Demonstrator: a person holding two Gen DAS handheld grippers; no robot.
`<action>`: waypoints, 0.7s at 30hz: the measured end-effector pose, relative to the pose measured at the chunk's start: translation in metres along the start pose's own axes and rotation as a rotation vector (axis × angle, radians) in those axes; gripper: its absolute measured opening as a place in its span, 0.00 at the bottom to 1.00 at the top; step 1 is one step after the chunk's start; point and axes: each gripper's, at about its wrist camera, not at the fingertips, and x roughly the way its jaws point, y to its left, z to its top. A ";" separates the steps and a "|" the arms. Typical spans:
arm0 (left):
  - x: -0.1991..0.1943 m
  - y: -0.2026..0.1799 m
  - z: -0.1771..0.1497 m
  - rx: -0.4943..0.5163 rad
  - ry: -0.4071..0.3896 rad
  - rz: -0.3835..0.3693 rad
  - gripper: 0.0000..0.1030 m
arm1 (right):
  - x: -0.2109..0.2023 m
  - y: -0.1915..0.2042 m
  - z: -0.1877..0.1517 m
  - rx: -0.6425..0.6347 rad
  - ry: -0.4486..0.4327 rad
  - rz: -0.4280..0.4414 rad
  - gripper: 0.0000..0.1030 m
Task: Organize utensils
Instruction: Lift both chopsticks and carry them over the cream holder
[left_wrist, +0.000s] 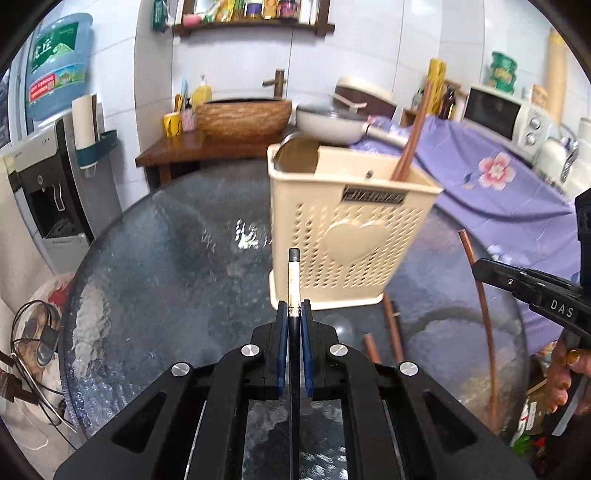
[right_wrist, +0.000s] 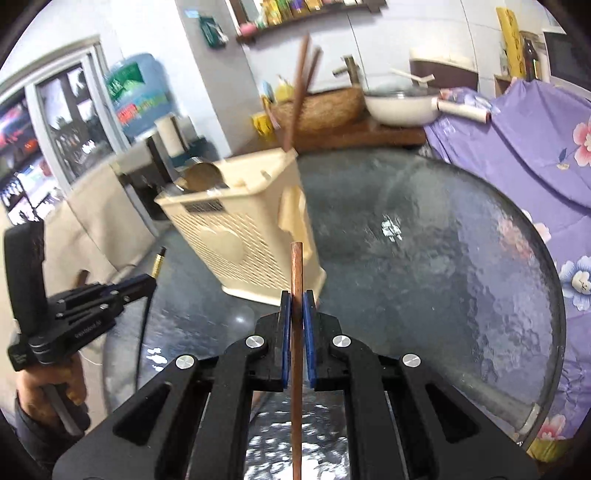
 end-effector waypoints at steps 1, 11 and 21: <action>-0.008 -0.002 0.000 -0.003 -0.015 -0.010 0.07 | -0.007 0.003 0.001 -0.003 -0.014 0.014 0.07; -0.058 -0.008 0.002 0.005 -0.110 -0.067 0.07 | -0.061 0.019 0.001 -0.036 -0.081 0.104 0.07; -0.087 -0.016 0.011 0.020 -0.175 -0.105 0.07 | -0.092 0.035 0.004 -0.088 -0.138 0.134 0.07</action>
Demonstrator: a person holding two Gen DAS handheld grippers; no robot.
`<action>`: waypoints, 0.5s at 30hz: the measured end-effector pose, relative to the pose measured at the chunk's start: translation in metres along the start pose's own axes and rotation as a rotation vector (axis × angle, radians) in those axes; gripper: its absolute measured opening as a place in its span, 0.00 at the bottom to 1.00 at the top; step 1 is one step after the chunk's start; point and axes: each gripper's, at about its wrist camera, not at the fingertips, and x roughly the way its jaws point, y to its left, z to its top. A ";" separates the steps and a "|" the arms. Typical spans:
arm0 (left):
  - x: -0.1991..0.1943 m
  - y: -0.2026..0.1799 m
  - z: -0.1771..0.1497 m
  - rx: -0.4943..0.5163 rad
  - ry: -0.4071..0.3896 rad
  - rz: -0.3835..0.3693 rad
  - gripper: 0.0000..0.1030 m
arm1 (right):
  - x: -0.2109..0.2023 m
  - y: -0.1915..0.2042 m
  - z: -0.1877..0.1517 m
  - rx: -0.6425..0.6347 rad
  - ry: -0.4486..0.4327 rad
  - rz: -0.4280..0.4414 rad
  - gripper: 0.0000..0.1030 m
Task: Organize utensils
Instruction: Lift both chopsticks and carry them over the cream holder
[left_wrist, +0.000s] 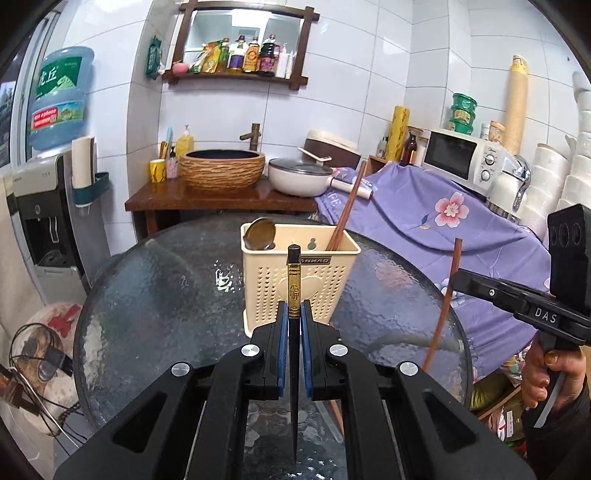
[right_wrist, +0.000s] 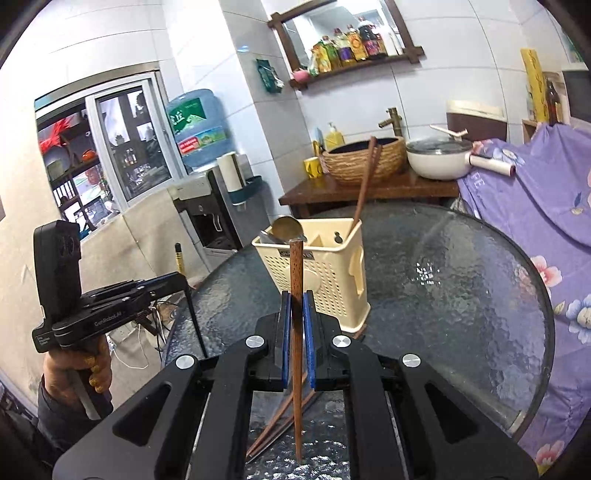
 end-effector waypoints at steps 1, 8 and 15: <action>-0.001 -0.002 0.003 0.005 -0.006 -0.005 0.07 | -0.002 0.001 0.002 -0.001 -0.007 -0.001 0.07; -0.009 -0.009 0.015 0.034 -0.039 -0.009 0.07 | -0.005 0.006 0.016 -0.024 -0.027 0.017 0.07; -0.011 -0.015 0.031 0.064 -0.056 -0.017 0.07 | -0.004 0.014 0.040 -0.067 -0.040 0.028 0.07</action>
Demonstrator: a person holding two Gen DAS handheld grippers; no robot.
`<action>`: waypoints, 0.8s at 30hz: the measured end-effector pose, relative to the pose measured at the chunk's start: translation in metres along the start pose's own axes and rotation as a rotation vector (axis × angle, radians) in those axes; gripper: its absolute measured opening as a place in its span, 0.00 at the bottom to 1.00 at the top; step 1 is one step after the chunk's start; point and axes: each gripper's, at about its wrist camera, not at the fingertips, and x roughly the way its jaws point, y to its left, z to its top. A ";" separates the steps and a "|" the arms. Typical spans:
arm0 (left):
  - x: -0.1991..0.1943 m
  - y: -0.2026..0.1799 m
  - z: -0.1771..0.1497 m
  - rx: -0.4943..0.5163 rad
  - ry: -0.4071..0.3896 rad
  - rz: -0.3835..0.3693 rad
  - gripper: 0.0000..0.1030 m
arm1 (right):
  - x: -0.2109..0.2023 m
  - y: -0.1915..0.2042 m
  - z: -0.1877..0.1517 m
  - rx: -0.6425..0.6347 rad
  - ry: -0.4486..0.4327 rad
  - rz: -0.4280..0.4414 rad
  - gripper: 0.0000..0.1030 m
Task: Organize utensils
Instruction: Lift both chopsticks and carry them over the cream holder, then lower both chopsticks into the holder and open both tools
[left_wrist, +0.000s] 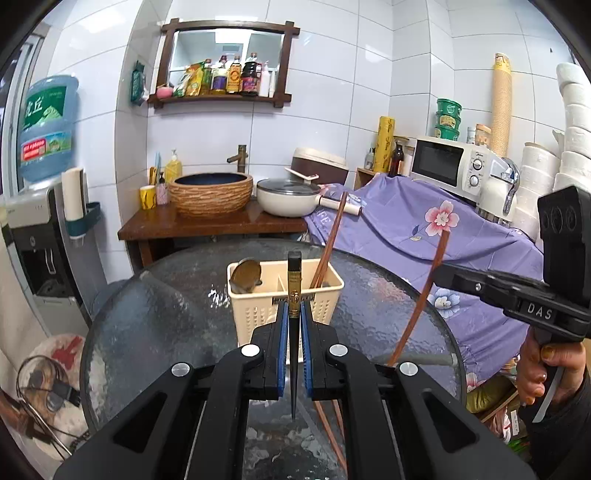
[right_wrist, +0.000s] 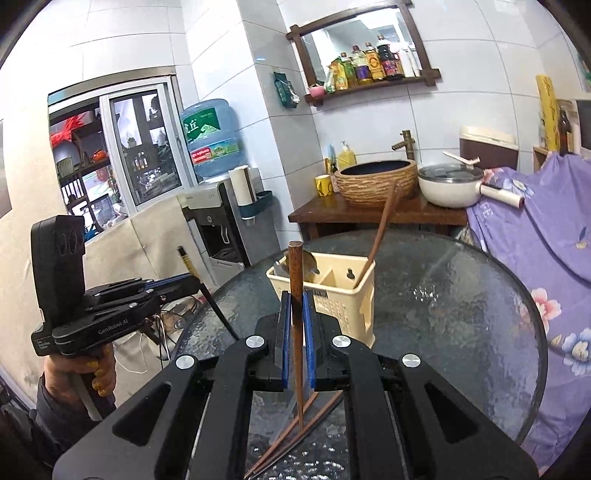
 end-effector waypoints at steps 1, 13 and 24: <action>0.000 -0.001 0.003 0.007 -0.004 -0.001 0.07 | 0.000 0.001 0.003 -0.005 -0.001 0.004 0.07; -0.007 -0.001 0.074 0.040 -0.092 -0.013 0.07 | 0.004 0.006 0.088 -0.022 -0.079 0.048 0.07; 0.020 0.000 0.158 0.062 -0.194 0.083 0.07 | 0.029 0.002 0.161 -0.075 -0.186 -0.071 0.07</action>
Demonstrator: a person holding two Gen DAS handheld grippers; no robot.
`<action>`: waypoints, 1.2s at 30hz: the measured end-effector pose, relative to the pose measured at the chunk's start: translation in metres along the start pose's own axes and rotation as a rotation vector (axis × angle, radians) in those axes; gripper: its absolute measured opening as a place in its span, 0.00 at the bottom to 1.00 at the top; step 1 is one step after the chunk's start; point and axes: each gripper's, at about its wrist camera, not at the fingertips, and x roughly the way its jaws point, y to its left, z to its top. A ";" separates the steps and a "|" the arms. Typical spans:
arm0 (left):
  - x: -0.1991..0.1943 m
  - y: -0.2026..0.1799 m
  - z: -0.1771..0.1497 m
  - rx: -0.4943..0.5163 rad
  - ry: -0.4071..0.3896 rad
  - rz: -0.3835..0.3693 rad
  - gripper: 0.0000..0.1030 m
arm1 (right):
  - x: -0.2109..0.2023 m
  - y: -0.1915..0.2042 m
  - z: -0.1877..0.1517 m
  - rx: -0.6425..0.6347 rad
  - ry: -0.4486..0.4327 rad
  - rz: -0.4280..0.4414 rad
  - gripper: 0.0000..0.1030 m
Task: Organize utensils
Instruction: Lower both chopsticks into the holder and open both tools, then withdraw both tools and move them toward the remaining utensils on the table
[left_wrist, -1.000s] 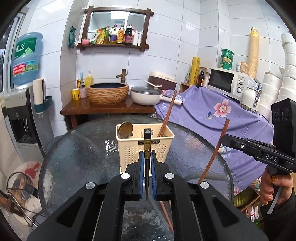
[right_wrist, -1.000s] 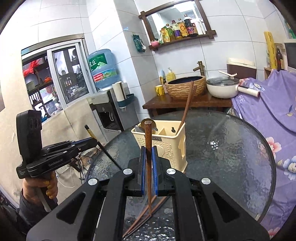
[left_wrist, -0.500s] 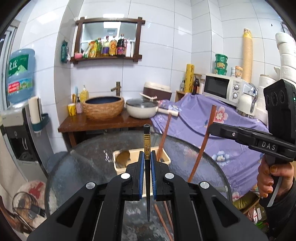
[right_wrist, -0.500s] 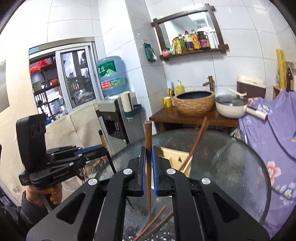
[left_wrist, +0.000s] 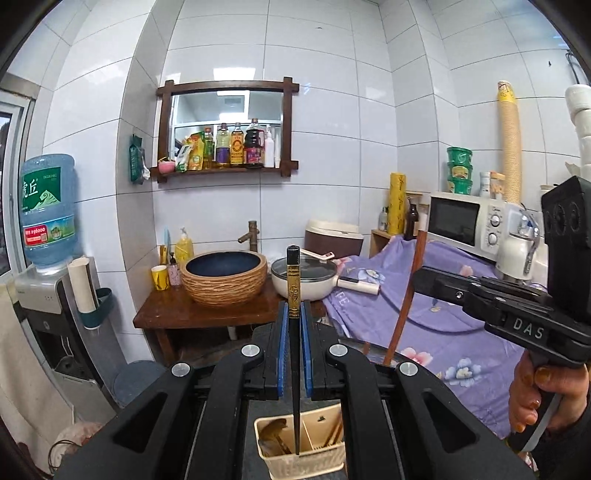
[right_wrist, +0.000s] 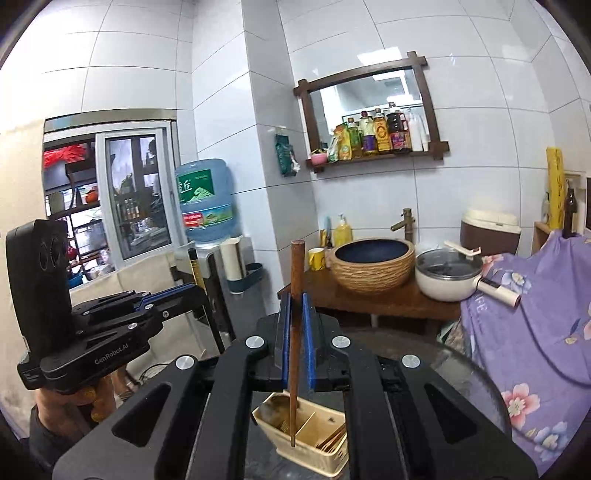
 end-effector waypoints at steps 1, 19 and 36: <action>0.007 0.002 -0.002 -0.006 0.007 0.002 0.07 | 0.006 -0.002 -0.002 -0.002 0.002 -0.010 0.07; 0.098 0.029 -0.109 -0.116 0.245 0.007 0.07 | 0.085 -0.035 -0.106 0.086 0.192 -0.047 0.07; 0.086 0.032 -0.127 -0.138 0.226 0.004 0.58 | 0.076 -0.039 -0.132 0.091 0.175 -0.104 0.44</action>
